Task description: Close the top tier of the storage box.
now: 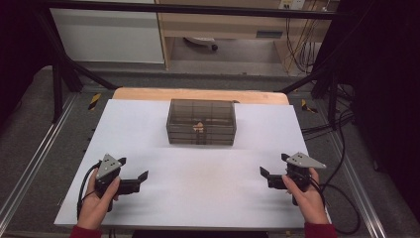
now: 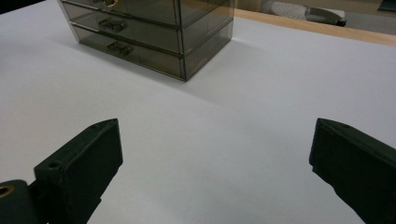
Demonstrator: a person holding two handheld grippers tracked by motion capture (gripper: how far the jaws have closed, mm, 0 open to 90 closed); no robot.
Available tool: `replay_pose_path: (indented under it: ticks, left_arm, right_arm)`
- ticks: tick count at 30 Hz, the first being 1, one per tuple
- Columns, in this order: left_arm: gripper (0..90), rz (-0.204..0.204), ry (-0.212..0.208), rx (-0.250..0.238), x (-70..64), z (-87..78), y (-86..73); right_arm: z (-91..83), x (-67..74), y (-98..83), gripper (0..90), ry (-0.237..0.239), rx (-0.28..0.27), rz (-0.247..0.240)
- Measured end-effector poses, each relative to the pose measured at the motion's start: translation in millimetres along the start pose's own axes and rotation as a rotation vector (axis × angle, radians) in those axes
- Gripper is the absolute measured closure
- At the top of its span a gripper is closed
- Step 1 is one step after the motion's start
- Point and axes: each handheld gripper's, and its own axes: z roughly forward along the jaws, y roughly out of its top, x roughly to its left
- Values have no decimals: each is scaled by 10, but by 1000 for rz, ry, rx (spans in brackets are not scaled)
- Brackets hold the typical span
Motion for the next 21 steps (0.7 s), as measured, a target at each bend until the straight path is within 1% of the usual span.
replay_pose_path:
  ticks: [1, 4, 9, 10, 12, 21]
  left_arm:
    - [55, 0, 0, 0, 1, 0, 0]
    - [55, 1, -2, -1, 0, -1, 0]
    - [55, 4, -4, -2, -2, -1, 0]
    - [56, 4, -4, -3, -2, 0, -1]
    - [56, 7, -5, -2, -3, 0, -1]
    - [59, 18, -15, -6, -9, -2, -1]
  right_arm:
    - [5, 0, -6, 32, 3, 2, -6]
    - [28, 15, -21, 33, 15, 7, -4]
    - [77, 47, -51, 34, 44, 22, -11]
    - [85, 58, -55, 34, 52, 26, -4]
    - [102, 68, -63, 35, 61, 32, -11]
    - [150, 129, -81, 36, 94, 26, -19]
